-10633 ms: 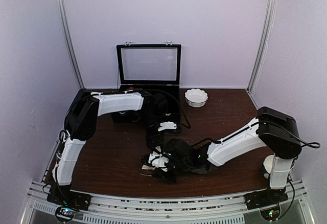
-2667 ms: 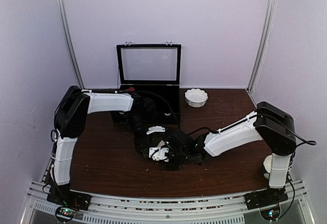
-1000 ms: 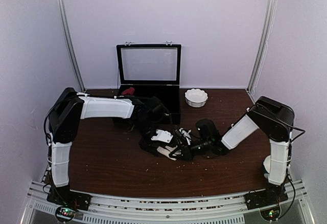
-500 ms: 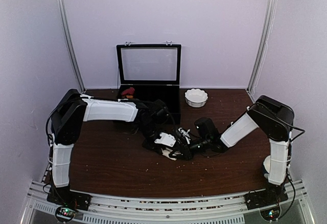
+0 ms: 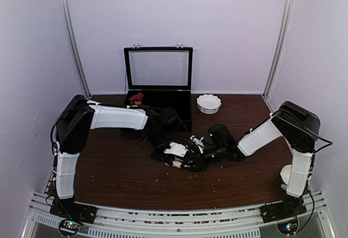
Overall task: Roll the socks
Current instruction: Roll the sock at the center of the board.
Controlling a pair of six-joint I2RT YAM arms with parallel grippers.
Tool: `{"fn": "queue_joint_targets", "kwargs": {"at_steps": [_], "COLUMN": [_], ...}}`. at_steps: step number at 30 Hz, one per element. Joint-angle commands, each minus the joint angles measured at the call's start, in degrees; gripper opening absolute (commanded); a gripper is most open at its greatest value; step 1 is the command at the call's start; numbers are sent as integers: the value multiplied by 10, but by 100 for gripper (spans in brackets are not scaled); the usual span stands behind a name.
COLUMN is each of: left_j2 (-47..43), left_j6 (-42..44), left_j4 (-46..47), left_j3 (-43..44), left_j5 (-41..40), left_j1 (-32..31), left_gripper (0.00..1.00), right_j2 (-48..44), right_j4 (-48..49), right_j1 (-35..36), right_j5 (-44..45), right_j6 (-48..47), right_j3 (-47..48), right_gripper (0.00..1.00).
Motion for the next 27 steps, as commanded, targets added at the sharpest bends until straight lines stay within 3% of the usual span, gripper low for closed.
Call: {"fn": "queue_joint_targets", "kwargs": {"at_steps": [1,7,12,24,27], "left_j2": [-15,-38,-46,-54,-62], "left_j6": [-20,-44,-60,-90,-102], "left_j4": [-67,-104,-130,-112,-90], "left_j3": [-55,-76,-76,-79,-82], "left_j5": [-19,-31,-19,-38,-59], "left_j1": [-5,-5,-6,-10,-9], "left_gripper": [13,13,13,12,6], "right_j2": [-15,-54,-37,45,54], "right_j4": [-124,-134,-176,-252,-262], "right_j1": [-3,-8,-8,-7,-6], "right_j5": [98,116,96,77,99], "right_j6": [-12,-18,-31,-53,-52], "right_j3": [-49,-48,6,119,135], "right_gripper": [43,42,41,19,16]}}
